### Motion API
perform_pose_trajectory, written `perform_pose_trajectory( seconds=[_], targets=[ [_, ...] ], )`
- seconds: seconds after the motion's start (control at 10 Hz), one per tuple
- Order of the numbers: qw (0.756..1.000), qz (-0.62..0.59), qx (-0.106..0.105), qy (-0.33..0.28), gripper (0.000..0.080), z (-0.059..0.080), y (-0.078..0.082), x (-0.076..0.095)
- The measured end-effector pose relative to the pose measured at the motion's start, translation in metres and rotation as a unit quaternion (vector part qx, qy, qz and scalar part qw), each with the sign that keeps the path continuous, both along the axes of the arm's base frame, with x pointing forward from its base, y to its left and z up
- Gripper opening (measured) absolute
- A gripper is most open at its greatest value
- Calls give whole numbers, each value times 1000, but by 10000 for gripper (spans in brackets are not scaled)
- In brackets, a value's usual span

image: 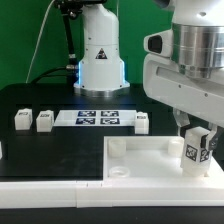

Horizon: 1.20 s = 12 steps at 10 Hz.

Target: Assemble one leg

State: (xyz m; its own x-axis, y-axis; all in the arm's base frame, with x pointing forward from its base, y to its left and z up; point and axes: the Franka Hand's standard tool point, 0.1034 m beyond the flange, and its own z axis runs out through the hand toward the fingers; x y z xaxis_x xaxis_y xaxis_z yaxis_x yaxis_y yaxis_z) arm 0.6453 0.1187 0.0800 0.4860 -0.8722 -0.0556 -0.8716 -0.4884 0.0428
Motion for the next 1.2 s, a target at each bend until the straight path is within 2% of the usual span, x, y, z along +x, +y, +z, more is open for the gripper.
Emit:
perform_pose_trajectory(
  seconds=[0.1, 0.2, 0.3, 0.4, 0.5, 0.6, 1.0, 1.2],
  targets=[
    [999, -50, -2, 2, 293, 0, 0, 0],
    [995, -103, -3, 4, 351, 0, 0, 0],
    [995, -102, -3, 4, 486, 0, 1, 0],
    [995, -95, -2, 3, 486, 0, 2, 0],
    [998, -58, 1, 0, 613, 2, 4, 0],
    [999, -53, 2, -1, 638, 5, 8, 0],
    [989, 150, 7, -6, 649, 3, 16, -2],
    [963, 270, 14, -8, 649, 2, 12, -2]
  ],
)
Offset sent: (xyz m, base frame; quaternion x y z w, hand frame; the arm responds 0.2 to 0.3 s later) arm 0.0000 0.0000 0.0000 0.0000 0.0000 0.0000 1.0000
